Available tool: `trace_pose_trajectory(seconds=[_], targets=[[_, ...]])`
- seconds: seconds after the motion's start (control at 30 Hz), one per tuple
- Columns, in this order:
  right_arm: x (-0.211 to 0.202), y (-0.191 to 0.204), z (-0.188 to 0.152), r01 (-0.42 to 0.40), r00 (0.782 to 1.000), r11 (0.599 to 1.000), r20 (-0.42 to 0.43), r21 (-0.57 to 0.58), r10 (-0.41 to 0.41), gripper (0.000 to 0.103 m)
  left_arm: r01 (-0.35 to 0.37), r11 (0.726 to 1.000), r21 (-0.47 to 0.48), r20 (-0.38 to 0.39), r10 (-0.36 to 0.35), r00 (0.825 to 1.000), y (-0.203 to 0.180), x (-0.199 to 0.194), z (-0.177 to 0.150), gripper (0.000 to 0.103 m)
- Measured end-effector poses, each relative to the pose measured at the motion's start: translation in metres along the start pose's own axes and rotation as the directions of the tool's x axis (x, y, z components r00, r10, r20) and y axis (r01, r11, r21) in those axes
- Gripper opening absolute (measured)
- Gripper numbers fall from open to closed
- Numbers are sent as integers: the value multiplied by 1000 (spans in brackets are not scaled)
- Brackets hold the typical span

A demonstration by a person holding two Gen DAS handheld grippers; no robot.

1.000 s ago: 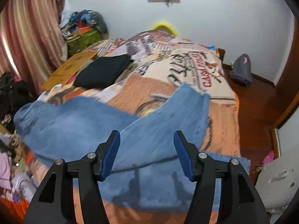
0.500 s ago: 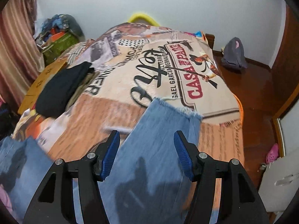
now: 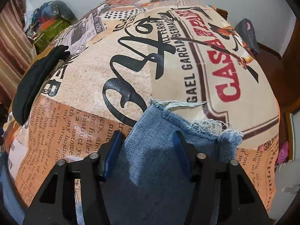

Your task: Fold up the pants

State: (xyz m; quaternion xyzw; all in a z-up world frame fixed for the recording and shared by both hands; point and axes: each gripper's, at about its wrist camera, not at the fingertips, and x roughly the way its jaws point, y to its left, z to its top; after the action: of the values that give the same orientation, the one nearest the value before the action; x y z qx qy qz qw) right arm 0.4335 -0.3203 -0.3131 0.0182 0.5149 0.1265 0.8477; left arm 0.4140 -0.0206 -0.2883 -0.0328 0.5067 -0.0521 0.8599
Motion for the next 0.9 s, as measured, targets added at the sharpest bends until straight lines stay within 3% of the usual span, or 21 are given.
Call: trace_pose_trajectory(seconds=[0.1,0.17,0.4,0.5,0.73,0.9], targets=[[-3,-10,-1,24,1000,1000,-3,12,-24,10,17,1000,-2,5,-17,1000,-8,-6,-3,61],[-9,-19,-4,-3,1000,999,-1,38,3,7,28,1000,0,11,-28,1000,-14,-14,-4,61],[-94,-42,-17,-54,990,994,135,99,41,6,56,997,47,9,-56,998,-48,-40,-15,61],[-153,-52,-32,-31,978,996,207,82,14,5,69,995,73,3,-69,998,-68,-50,-25,61],[-248,-70,-63,18,940,996,337,89,-47,6,105,980,167,-34,-101,994,-119,-64,-57,61],[-262,-89,-99,15,935,988,348,151,-67,6,132,964,231,-77,-117,990,-148,-65,-81,61]])
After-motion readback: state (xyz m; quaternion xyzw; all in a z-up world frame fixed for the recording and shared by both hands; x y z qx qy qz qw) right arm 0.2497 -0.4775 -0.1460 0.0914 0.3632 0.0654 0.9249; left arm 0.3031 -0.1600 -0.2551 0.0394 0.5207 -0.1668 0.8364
